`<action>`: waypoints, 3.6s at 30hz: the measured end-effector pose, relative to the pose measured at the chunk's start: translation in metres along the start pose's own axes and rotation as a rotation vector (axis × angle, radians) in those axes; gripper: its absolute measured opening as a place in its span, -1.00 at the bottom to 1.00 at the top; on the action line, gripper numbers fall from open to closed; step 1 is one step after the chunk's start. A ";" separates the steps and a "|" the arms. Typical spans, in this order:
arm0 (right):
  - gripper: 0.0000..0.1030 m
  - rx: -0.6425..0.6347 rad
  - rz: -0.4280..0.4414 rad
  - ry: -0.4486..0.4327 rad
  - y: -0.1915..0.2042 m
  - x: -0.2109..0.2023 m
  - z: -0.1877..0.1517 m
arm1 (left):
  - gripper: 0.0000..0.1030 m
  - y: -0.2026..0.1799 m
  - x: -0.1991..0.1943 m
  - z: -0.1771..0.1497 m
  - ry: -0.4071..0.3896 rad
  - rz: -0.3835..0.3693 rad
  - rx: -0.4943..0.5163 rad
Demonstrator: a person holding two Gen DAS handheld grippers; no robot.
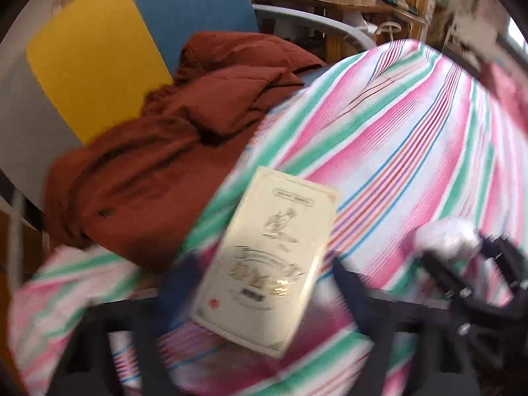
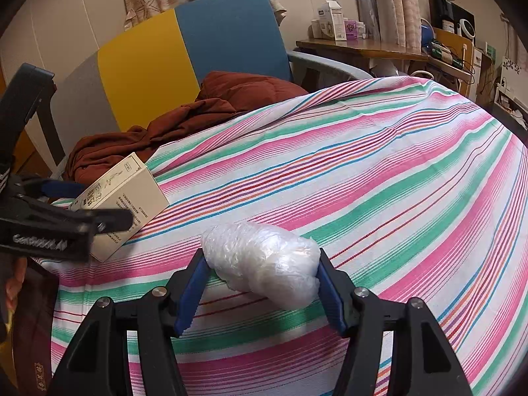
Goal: Organize objects
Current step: 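Grasp the cream-coloured box with left tool while right tool holds the cotton bag, then carry the cream box over the tray with left tool while right tool carries the cotton bag, then open both tools to drop the cream box and cotton bag into the tray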
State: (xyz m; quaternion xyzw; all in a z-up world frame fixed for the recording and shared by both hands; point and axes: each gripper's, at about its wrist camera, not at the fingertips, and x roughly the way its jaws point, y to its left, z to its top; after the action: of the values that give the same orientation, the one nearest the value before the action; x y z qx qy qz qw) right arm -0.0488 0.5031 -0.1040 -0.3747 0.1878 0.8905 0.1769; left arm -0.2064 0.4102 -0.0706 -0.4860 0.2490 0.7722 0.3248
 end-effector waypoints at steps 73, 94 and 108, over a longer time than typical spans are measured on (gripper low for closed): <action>0.21 -0.243 0.177 -0.068 0.156 -0.175 -0.087 | -0.01 0.011 -0.194 -0.301 -0.500 0.033 -0.404; 0.25 -0.366 0.373 0.070 0.277 -0.126 -0.082 | 0.00 0.170 -0.174 -0.326 -0.326 0.100 -0.601; 0.38 -0.357 0.396 0.250 0.255 -0.127 -0.109 | 0.93 0.167 -0.188 -0.336 -0.333 0.133 -0.678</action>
State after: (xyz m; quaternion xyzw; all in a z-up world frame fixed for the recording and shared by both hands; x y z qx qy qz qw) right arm -0.0161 0.2092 -0.0302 -0.4629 0.1177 0.8735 -0.0936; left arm -0.0733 0.0153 -0.0230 -0.4166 -0.0457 0.8985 0.1307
